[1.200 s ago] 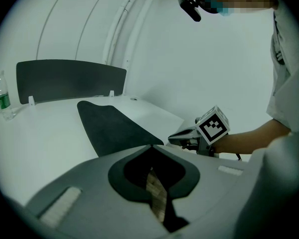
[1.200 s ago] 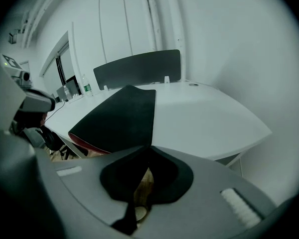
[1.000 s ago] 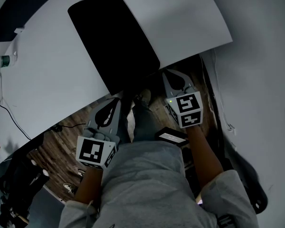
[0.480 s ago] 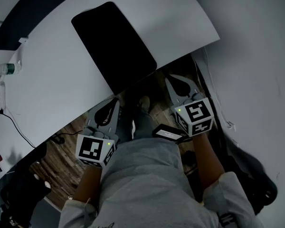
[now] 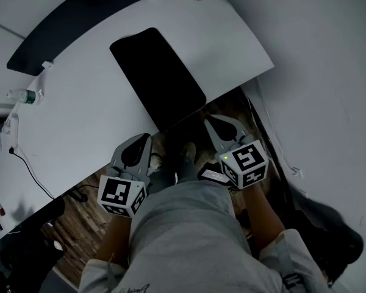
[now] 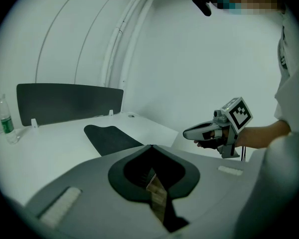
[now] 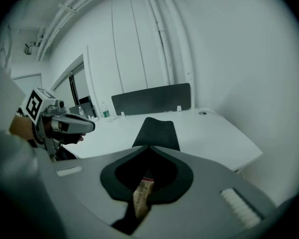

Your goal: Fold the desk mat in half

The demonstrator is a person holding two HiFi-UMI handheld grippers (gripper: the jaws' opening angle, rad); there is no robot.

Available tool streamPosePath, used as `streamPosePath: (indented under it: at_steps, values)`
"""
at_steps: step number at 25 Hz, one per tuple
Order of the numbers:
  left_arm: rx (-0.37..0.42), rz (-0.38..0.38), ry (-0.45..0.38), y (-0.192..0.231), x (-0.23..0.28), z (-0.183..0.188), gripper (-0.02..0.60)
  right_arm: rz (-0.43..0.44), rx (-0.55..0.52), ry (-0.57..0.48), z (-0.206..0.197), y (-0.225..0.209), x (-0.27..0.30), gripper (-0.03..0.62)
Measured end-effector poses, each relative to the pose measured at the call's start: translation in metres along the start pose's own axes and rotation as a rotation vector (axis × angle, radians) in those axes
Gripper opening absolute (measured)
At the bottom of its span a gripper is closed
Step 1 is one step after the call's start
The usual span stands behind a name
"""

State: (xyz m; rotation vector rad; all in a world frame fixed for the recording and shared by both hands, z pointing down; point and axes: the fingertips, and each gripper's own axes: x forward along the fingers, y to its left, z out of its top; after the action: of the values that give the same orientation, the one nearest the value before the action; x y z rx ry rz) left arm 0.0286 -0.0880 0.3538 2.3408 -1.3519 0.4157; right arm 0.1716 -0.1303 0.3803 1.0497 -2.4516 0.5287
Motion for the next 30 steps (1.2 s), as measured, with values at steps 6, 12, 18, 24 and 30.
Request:
streamPosePath:
  at_steps: [6,12,18,24,30]
  values:
    - [0.005,0.013,-0.021,0.010,-0.018,0.014,0.020,0.028,0.002,-0.033,0.026,0.026,0.002,0.006]
    - [0.007,0.009,-0.049,0.015,-0.029,0.023,0.020,0.074,-0.009,-0.061,0.047,0.052,0.004,0.006]
    - [-0.003,0.013,-0.073,0.022,-0.042,0.030,0.020,0.106,-0.030,-0.074,0.062,0.074,0.009,0.005]
    - [0.001,0.020,-0.087,0.029,-0.050,0.036,0.020,0.125,-0.040,-0.071,0.066,0.085,0.016,0.005]
    - [0.001,0.021,-0.087,0.032,-0.054,0.034,0.020,0.133,-0.040,-0.071,0.067,0.090,0.021,0.005]
